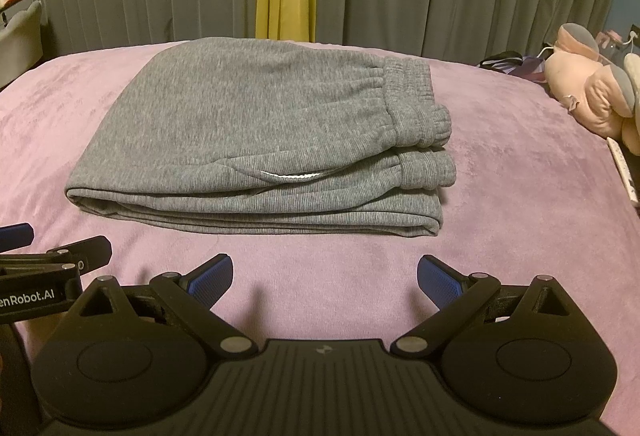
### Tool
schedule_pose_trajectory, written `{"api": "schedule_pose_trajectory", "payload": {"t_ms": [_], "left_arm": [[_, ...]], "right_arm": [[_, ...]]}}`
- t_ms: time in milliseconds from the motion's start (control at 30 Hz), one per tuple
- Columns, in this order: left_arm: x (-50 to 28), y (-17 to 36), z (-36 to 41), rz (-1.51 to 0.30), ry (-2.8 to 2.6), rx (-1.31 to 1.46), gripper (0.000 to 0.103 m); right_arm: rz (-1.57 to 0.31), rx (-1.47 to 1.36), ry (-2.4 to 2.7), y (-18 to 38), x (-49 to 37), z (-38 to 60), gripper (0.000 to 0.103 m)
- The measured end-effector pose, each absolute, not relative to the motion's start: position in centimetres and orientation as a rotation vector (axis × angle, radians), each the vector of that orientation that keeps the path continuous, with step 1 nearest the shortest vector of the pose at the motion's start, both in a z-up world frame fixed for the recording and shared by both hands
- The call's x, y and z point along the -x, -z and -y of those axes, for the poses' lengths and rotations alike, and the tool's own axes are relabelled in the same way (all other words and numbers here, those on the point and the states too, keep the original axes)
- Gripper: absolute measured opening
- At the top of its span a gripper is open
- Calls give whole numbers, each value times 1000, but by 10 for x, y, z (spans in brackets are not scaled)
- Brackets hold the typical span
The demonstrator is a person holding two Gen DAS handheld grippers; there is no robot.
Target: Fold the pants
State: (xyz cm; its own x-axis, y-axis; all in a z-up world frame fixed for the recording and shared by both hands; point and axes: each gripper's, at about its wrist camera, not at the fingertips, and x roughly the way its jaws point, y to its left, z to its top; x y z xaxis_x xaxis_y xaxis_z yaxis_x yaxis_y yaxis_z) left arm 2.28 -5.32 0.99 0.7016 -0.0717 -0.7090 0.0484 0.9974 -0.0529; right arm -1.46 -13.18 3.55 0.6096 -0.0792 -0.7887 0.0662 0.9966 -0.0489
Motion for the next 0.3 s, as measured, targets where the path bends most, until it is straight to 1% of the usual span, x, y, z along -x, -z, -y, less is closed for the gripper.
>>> {"api": "schedule_pose_trajectory", "payload": {"t_ms": [133,300], "left_arm": [[-21,-12,53,-760,76,32,102],[-23,-12,53,-773,74,33,102]], "right_arm": [[-913,17,85,-35,14,132,99],[-913,19,86,-35,14,131,99]]}}
